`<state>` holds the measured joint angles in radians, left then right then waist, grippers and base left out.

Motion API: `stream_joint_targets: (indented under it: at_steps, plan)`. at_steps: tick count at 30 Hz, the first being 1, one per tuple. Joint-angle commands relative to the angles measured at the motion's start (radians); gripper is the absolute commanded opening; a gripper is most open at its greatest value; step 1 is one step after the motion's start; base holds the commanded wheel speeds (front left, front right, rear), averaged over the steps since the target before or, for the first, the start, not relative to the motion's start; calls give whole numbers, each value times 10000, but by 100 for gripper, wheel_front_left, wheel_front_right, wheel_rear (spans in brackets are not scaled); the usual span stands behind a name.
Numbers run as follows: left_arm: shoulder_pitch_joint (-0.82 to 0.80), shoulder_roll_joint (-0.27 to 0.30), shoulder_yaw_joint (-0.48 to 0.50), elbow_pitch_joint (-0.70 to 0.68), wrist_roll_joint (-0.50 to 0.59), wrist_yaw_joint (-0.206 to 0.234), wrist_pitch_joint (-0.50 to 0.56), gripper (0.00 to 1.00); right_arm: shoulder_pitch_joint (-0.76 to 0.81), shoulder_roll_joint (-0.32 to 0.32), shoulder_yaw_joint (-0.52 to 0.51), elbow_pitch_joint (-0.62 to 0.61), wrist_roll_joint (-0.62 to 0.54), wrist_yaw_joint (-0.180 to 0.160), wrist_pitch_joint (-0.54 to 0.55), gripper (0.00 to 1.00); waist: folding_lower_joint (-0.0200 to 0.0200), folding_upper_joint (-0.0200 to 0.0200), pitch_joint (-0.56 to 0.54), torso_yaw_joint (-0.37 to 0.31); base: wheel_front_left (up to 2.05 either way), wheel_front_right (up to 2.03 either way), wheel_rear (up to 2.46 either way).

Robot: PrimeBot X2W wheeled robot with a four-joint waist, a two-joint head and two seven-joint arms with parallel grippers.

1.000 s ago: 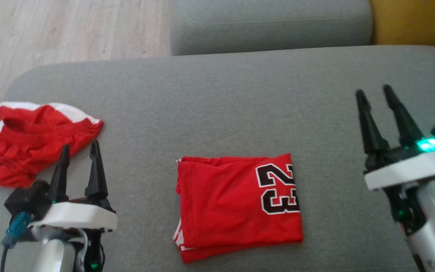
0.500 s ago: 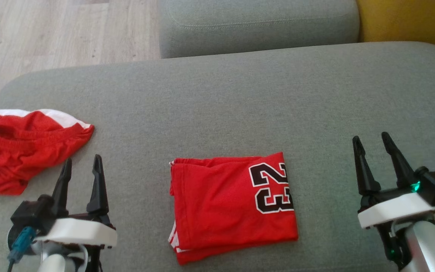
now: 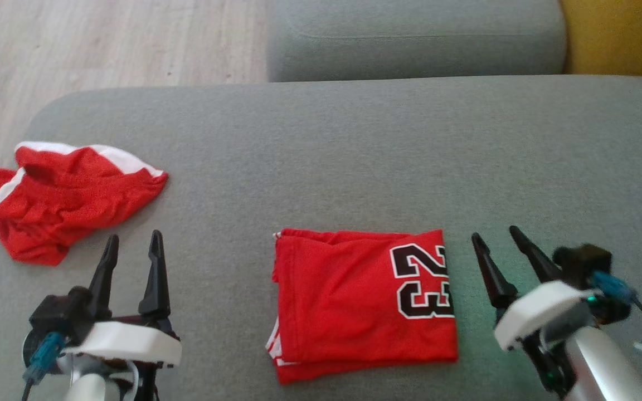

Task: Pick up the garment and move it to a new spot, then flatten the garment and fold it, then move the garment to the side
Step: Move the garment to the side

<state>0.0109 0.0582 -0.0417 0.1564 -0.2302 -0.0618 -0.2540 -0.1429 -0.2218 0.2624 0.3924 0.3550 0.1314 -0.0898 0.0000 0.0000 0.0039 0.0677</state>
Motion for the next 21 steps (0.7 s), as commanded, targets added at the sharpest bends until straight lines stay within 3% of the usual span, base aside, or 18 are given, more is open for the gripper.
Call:
stream_joint_targets:
  at_steps: [1,8,14,20,21]
  plan:
    - [-624,35,410,-298,107,-31,-78,100,-714,87,212,-87,154,-7,288,100,0,0,42,199,0,0,0]
    - [-689,-25,428,-157,121,-92,-78,100,-1704,866,83,1790,681,-7,3256,100,0,0,144,653,0,0,0]
    - [-757,-49,480,-32,133,-146,-78,100,-2056,1137,-242,2864,779,-7,5994,100,0,0,194,896,0,0,0]
    - [-800,-64,491,-2,161,-166,-78,100,-2043,1303,-332,2753,1068,-7,6758,100,0,0,317,996,0,0,0]
    - [-814,-66,484,1,166,-171,-78,100,-2040,1319,-306,2651,1144,-7,6703,84,0,0,342,996,0,0,0]
